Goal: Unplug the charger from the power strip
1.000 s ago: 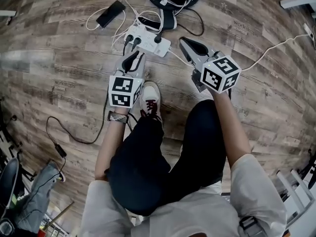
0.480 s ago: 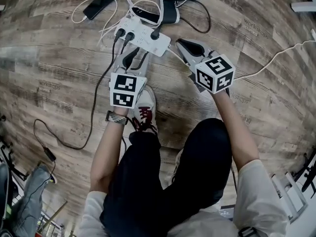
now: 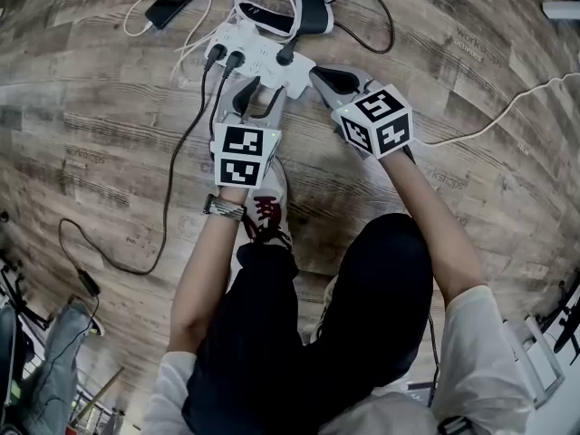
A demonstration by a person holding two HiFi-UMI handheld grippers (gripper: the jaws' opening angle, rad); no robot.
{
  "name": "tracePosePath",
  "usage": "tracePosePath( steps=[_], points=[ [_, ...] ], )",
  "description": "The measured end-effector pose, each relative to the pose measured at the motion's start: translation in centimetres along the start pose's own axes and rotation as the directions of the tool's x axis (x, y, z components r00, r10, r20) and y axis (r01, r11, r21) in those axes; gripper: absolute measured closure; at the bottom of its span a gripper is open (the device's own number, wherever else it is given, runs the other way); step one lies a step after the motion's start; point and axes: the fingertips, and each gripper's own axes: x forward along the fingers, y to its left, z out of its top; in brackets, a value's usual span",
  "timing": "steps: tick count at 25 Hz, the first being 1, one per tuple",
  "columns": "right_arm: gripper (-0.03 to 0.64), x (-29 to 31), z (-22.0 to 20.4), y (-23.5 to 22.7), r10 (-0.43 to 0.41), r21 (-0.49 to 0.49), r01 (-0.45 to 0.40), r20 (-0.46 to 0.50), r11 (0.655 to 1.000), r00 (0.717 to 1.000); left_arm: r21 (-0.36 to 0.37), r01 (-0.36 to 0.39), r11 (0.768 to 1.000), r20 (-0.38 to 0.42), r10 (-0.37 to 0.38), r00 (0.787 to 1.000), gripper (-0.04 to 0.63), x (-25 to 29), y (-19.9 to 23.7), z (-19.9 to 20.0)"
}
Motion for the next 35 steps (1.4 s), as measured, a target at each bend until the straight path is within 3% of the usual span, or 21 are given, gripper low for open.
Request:
tracePosePath(
  steps=[7, 16, 23, 26, 35],
  points=[
    [0.6, 1.9, -1.4, -0.3, 0.013, 0.02, -0.013, -0.024, 1.0, 1.0, 0.013, 0.003, 1.0, -0.013, -0.003, 1.0, 0.42, 1.3, 0.4, -0.1],
    [0.598, 3.4, -2.9, 0.4, 0.039, -0.053, -0.044, -0.095, 0.998, 0.995, 0.023, 0.018, 1.0, -0.018, -0.018, 1.0, 0.42, 2.4, 0.4, 0.0],
    [0.614, 3.8, -3.2, -0.1, 0.034, 0.025, -0.032, -0.091, 0.999, 0.995, 0.039, -0.001, 0.999, -0.035, 0.002, 0.999, 0.422, 3.1, 0.7, -0.7],
    [0.614, 3.9, -3.2, -0.1, 0.036, 0.025, -0.034, -0.093, 0.999, 0.995, 0.034, -0.013, 0.999, -0.033, 0.014, 0.999, 0.451, 3.3, 0.9, -0.9],
    [0.615, 4.0, -3.0, -0.2, 0.025, 0.036, -0.022, -0.098, 0.999, 0.995, -0.019, 0.011, 1.0, -0.018, -0.011, 1.0, 0.453, 3.2, 0.9, -0.9]
  ],
)
